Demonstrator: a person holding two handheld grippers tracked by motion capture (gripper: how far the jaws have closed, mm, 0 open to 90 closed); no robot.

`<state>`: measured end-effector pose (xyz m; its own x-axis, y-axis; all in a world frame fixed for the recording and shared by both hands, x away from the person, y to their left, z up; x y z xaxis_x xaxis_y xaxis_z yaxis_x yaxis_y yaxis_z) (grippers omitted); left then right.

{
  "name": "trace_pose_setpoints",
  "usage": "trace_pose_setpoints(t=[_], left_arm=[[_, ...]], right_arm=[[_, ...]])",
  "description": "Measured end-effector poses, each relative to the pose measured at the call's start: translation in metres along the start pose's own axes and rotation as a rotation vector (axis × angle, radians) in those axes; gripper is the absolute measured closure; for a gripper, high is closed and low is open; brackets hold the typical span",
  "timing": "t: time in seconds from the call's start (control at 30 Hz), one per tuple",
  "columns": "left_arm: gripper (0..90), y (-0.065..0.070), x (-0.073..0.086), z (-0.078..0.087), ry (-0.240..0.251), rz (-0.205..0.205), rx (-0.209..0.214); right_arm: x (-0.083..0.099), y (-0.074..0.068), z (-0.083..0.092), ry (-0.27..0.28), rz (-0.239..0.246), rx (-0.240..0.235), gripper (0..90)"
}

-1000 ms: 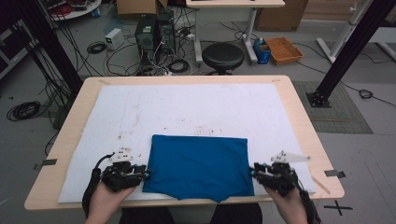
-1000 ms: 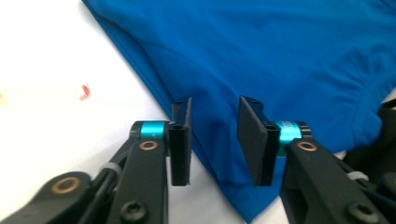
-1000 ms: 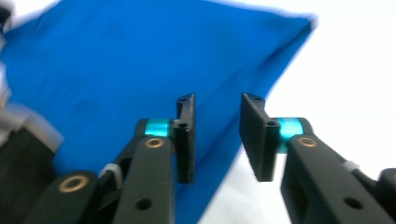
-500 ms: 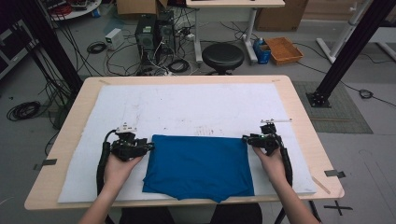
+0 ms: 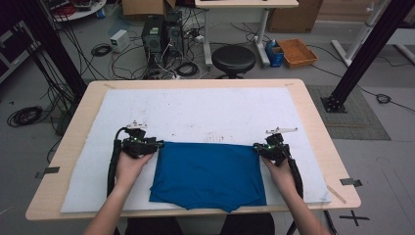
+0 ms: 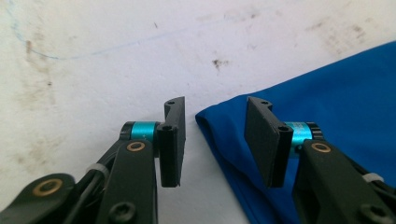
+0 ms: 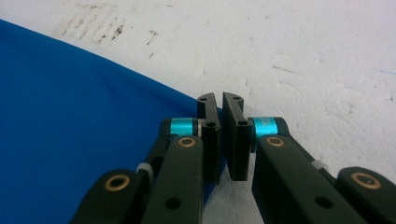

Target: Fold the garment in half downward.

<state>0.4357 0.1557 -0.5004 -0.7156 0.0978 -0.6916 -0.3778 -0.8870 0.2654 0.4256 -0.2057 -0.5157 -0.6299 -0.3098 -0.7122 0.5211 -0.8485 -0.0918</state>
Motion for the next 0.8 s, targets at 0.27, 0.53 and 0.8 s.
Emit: trace_pose_setpoints(t=[0.27, 0.53, 0.8], left_arm=[[62.5, -0.005, 0.0, -0.012, -0.036, -0.022, -0.038], [88.5, 0.001, -0.001, -0.011, -0.021, -0.041, 0.003], [88.6, -0.008, -0.004, -0.012, 0.008, -0.023, -0.013]], right_arm=[[0.0, 0.001, 0.0, 0.0, -0.004, -0.011, 87.2], [-0.009, 0.009, 0.0, 0.004, 0.022, -0.022, 87.9], [-0.033, 0.018, -0.012, -0.002, 0.04, -0.029, 88.0]])
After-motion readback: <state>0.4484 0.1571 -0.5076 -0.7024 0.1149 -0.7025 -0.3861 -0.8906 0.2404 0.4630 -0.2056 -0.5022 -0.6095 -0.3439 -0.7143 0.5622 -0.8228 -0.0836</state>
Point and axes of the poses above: each handheld gripper's, and its own axes: z roughly backward along the jaws, x roughly out of its underside, y roughly to its right, the point moved 10 cm from there along -z, roughly forward along the jaws, and after that the axes turned 7 degrees about z, right-handed, at the moved point
